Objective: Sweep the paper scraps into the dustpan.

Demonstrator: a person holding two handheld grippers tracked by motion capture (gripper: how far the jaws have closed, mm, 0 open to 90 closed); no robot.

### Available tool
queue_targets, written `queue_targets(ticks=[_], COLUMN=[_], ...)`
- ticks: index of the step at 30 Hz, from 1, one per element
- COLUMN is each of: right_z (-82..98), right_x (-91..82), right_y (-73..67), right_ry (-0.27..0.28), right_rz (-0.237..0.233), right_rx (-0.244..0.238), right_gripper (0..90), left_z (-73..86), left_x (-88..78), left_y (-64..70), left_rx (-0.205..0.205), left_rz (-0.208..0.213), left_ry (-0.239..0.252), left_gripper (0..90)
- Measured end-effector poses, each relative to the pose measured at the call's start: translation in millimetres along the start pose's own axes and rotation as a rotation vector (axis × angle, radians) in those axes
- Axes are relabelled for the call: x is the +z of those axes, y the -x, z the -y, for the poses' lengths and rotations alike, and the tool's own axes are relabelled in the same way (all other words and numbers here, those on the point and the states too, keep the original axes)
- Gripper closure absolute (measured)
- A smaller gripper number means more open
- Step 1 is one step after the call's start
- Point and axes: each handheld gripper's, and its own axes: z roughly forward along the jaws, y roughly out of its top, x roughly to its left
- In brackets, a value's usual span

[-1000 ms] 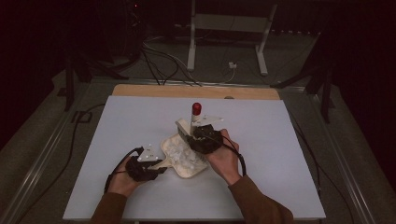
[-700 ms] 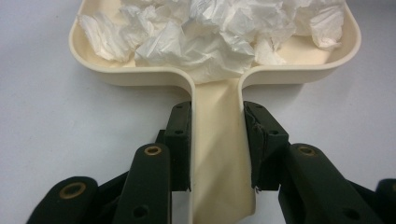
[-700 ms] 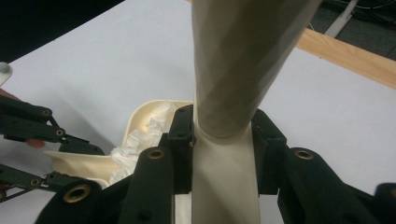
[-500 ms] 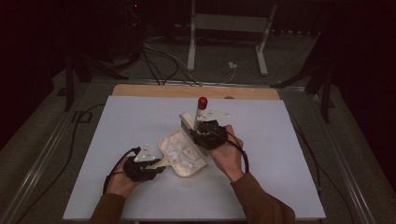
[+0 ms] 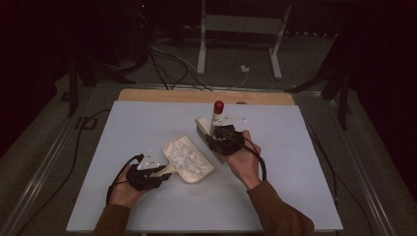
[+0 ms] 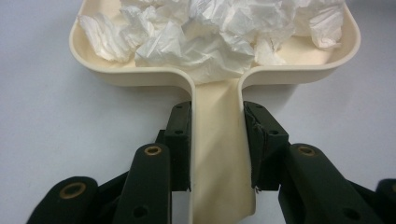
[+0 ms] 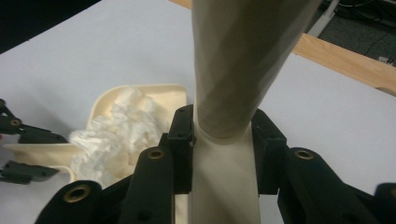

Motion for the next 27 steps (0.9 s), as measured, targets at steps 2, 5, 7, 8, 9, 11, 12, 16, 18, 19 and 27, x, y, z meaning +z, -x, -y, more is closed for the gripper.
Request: queue_targets(ticks=[2,5,7,8,9,11,12,16,18,19,27], right_z=[1.2,3.5,4.5,4.9,5.2,6.1,6.7,9.0,10.3,11.0,16.0], right_x=[0.2,0.4,0.7,0.8,0.9,0.5,0.4,-0.3,-0.4,-0.2,0.9], right_y=[1.9,4.0,5.7,6.6,7.6,9.3,10.0,13.5,15.8,17.3,22.9], right_ry=[-0.003,-0.009,-0.011,-0.013,-0.014,-0.017,-0.018,-0.022,-0.025,-0.023,-0.034], right_rz=[0.003,0.01,0.011,0.014,0.013,0.016,0.017,0.017,0.012,0.011,0.007], right_rx=[0.003,-0.001,0.0,0.0,0.001,0.0,0.0,0.005,0.008,0.003,0.002], right_gripper=[67.1,67.1,67.1,67.1,67.1,67.1,67.1,67.1,67.1,67.1,67.1], left_z=[1.1,2.4,3.1,3.4,3.7,4.2,4.5,6.1,7.3,7.8,13.0], left_x=[-1.0,-2.6,-4.1,-5.2,-6.2,-8.1,-9.2,-13.6,-15.5,-16.3,-21.6], left_y=[-0.5,-1.7,-2.2,-2.6,-3.0,-3.7,-4.5,-5.6,-6.2,-6.4,-7.5], left_rx=[-0.006,-0.014,-0.023,-0.024,-0.031,-0.037,-0.04,-0.058,-0.072,-0.078,-0.114], left_rz=[-0.006,-0.015,-0.021,-0.026,-0.028,-0.04,-0.041,-0.079,-0.09,-0.1,-0.164], left_ry=[-0.001,-0.002,0.002,0.003,0.008,0.013,0.013,0.028,0.04,0.044,0.064], left_gripper=[66.7,66.6,66.6,66.7,66.7,66.6,66.6,66.7,66.7,66.7,66.6])
